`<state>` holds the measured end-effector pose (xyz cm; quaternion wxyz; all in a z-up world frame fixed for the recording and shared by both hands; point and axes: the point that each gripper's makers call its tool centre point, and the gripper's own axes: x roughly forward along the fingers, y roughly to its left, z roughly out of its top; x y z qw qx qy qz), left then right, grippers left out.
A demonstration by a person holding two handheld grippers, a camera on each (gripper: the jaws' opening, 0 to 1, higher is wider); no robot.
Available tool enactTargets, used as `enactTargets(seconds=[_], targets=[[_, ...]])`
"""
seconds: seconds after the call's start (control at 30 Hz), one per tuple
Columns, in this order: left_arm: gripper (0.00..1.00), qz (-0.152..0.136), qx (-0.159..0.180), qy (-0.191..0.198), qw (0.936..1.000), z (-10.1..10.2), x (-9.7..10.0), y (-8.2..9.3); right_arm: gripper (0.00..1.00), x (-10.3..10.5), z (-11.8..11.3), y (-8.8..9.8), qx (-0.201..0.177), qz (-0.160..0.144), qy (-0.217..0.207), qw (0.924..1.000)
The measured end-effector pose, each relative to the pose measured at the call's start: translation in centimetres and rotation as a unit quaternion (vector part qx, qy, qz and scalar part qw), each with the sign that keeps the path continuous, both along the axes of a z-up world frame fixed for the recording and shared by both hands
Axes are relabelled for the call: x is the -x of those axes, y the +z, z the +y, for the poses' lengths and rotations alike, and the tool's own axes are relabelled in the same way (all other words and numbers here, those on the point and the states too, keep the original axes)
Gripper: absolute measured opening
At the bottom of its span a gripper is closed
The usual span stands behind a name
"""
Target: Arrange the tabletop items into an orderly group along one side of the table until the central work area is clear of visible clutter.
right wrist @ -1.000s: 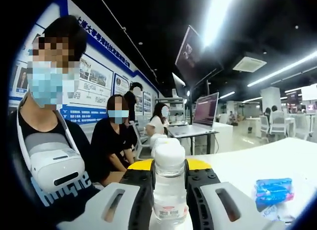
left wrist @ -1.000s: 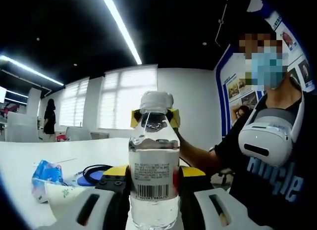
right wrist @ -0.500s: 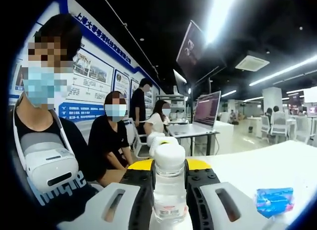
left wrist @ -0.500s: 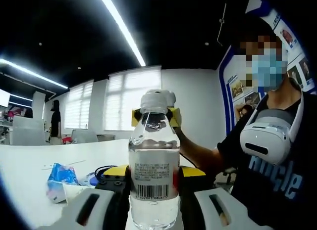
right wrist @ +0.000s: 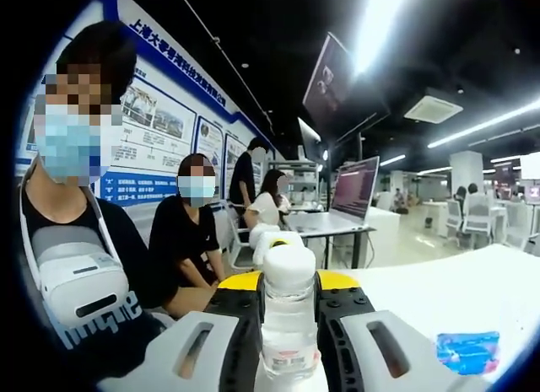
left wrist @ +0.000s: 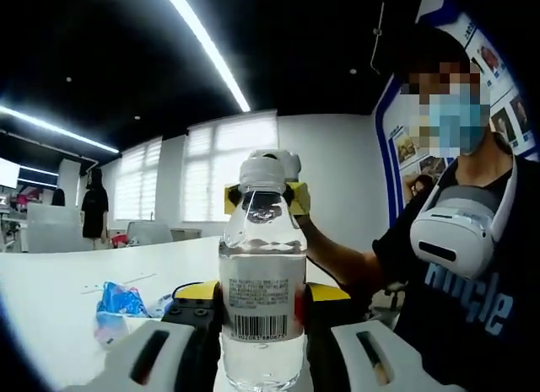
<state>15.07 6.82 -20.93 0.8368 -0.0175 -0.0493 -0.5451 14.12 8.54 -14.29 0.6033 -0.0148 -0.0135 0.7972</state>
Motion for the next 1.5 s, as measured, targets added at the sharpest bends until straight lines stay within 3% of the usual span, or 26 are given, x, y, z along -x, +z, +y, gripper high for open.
enactTargets(seconds=[0.67, 1.5], targets=[[0.36, -0.007, -0.01, 0.01, 0.9999, 1.9, -0.4, 0.3, 0.18, -0.6, 2.0, 0.3, 0.001, -0.007, -0.001, 1.0], [0.36, 0.006, -0.024, 0.02, 0.9995, 3.7, -2.0, -0.2, 0.18, -2.2, 4.2, 0.1, 0.007, -0.005, -0.014, 0.9999]])
